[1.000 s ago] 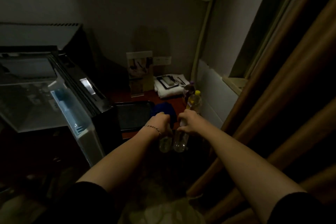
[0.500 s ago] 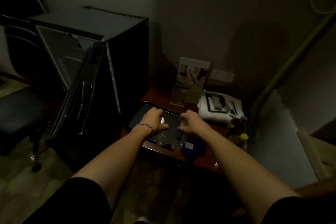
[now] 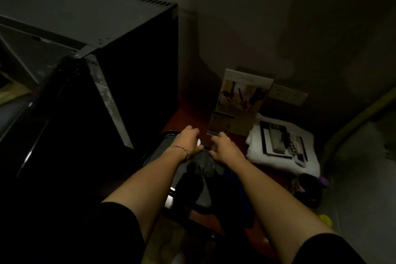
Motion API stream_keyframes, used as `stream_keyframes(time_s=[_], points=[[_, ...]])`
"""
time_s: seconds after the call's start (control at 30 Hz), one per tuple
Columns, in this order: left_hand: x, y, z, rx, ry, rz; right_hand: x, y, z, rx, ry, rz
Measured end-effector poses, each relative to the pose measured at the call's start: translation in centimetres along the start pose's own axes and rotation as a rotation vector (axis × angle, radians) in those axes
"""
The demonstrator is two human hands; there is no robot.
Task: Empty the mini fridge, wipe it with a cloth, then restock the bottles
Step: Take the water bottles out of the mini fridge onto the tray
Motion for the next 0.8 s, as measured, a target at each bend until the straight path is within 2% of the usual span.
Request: stream_keyframes(time_s=[0.17, 0.37, 0.5, 0.8], points=[[2.0, 1.0, -4.0, 0.057, -0.065, -0.045, 0.4, 2.4, -2.9, 0.055, -0.07, -0.012], [4.0, 2.1, -7.0, 0.116, -0.158, -0.1, 0.4, 5.1, -4.7, 0.127, -0.077, -0.078], [4.3, 2.4, -7.9, 0.103, -0.175, -0.122, 0.2, 5.0, -5.2, 0.115, -0.136, -0.076], [4.1, 2.2, -7.0, 0.081, -0.193, -0.1, 0.0, 5.0, -3.6, 0.163, -0.146, -0.033]])
Point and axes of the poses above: each hand's wrist, its own z-axis away from the middle knuckle, its own x-axis out of the palm, y = z × x, the point moved 2 cm from there along -z, towards the middle knuckle, and after that the axes turned 10 degrees about x, right-handed, at the moved point
